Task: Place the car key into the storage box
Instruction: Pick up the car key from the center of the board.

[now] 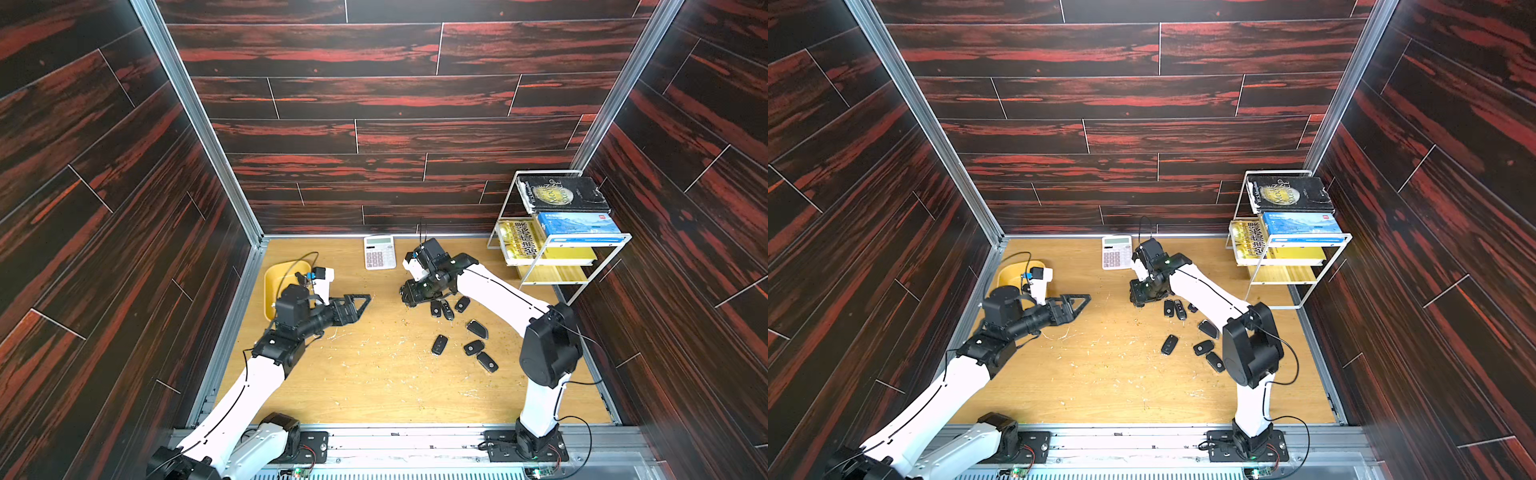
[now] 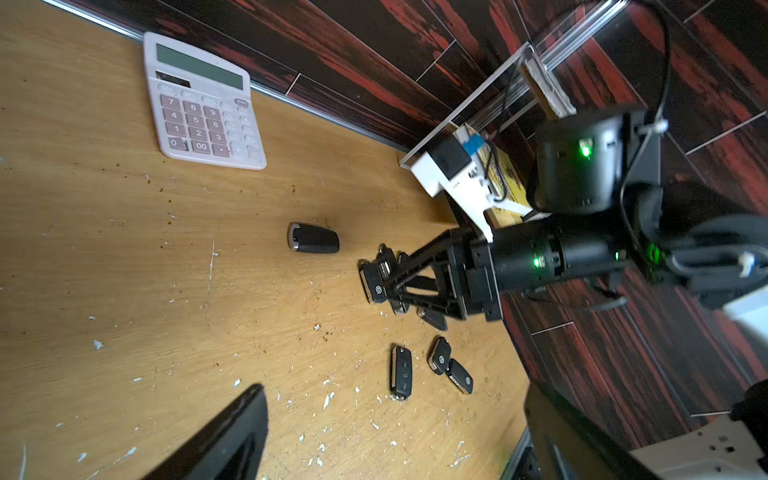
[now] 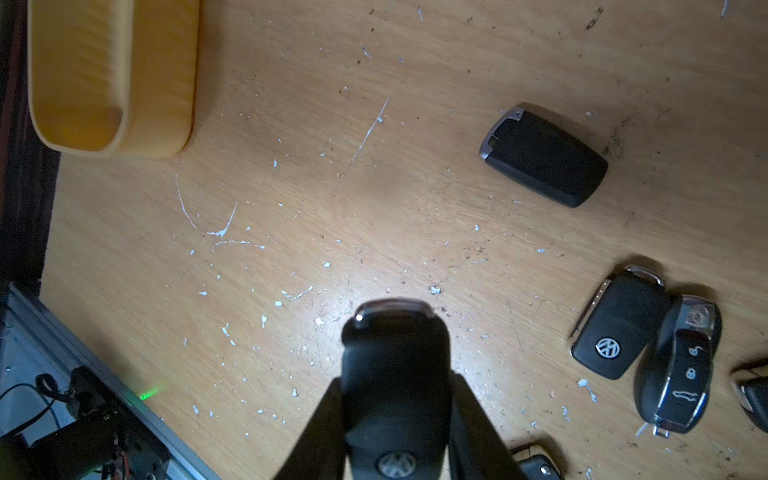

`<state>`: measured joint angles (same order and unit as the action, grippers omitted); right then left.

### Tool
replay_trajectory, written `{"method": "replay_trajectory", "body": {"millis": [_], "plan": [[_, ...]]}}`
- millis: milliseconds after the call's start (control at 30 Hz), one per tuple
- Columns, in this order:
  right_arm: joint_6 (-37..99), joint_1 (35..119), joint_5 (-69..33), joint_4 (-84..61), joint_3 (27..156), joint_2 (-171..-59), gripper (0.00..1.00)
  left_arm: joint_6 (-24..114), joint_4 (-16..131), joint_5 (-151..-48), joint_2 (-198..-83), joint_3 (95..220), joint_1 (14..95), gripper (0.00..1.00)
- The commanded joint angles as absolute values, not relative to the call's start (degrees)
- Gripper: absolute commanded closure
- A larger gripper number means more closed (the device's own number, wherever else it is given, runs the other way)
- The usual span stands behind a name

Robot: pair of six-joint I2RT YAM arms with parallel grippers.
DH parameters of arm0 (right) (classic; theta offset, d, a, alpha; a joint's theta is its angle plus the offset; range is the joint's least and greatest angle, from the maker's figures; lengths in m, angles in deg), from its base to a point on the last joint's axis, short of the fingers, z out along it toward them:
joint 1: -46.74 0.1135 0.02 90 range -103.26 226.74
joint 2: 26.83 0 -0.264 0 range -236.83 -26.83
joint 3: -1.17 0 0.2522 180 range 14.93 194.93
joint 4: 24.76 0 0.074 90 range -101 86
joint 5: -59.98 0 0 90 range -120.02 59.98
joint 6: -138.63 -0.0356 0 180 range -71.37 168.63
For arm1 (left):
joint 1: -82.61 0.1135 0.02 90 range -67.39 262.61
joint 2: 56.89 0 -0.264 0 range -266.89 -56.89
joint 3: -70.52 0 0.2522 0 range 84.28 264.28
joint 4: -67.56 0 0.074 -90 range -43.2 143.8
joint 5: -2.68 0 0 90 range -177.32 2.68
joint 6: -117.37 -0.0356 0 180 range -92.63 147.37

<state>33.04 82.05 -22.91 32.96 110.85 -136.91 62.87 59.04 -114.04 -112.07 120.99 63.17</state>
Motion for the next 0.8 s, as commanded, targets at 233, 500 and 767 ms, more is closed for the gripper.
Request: {"method": "replay_trajectory", "body": {"millis": [233,500,767], "plan": [[28.97,80.90,-10.59,35.96,126.24,-144.24,0.70,47.65,75.34,-92.89,-112.44,114.87,50.10,0.00],[28.77,78.31,-6.51,35.52,124.93,-141.05,0.69,31.96,77.12,-95.43,-113.27,113.81,50.09,0.00],[28.42,77.51,-3.07,32.73,118.03,-135.73,0.69,19.76,72.28,-101.04,-119.67,117.40,50.09,0.00]]}}
